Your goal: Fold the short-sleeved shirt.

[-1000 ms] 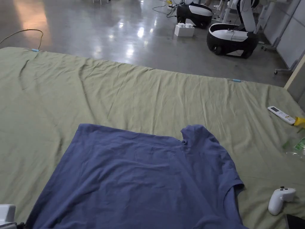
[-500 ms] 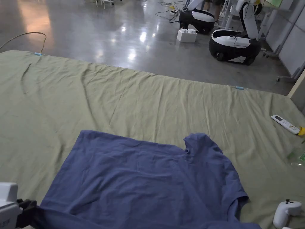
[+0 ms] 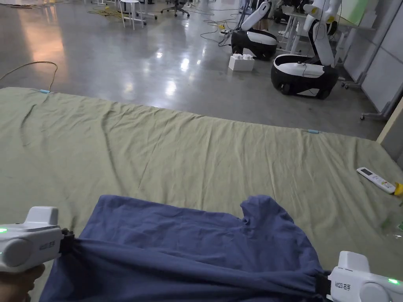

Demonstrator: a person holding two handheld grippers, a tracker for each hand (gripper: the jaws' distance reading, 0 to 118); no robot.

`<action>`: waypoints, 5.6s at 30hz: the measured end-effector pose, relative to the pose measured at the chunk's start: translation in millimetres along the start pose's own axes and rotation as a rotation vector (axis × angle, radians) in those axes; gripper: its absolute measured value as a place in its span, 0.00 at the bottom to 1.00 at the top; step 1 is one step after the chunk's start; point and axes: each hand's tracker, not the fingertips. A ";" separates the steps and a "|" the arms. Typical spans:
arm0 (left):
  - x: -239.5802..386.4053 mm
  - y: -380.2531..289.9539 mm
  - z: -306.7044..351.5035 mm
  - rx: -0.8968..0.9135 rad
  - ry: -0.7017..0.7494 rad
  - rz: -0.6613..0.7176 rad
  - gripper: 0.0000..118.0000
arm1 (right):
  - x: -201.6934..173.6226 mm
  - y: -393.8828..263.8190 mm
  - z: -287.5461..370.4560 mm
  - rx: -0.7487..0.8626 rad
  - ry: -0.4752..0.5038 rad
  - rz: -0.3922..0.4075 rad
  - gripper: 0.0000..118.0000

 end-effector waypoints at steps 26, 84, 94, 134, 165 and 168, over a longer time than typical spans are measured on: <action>55.6 -2.7 49.0 0.299 -0.056 -0.106 0.46 | -53.4 -5.1 80.4 0.589 -0.008 0.051 0.68; 12.7 -89.0 -1.8 -0.177 0.034 -0.012 0.07 | -15.7 -88.2 64.6 0.254 -0.070 0.027 0.35; 4.9 -82.6 26.2 -0.120 0.018 0.004 0.07 | -11.6 -75.1 -19.9 -0.017 0.006 0.033 0.70; -31.6 -101.4 146.0 0.004 -0.071 0.034 0.07 | -11.0 -90.9 115.6 -0.032 0.035 0.268 0.07; 24.0 -93.8 127.0 0.293 0.007 -0.083 0.44 | -70.5 -90.6 147.1 0.485 -0.018 0.070 0.69; 43.6 -72.2 143.7 0.452 0.017 -0.101 0.44 | -91.6 -70.8 164.5 0.659 0.004 0.052 0.69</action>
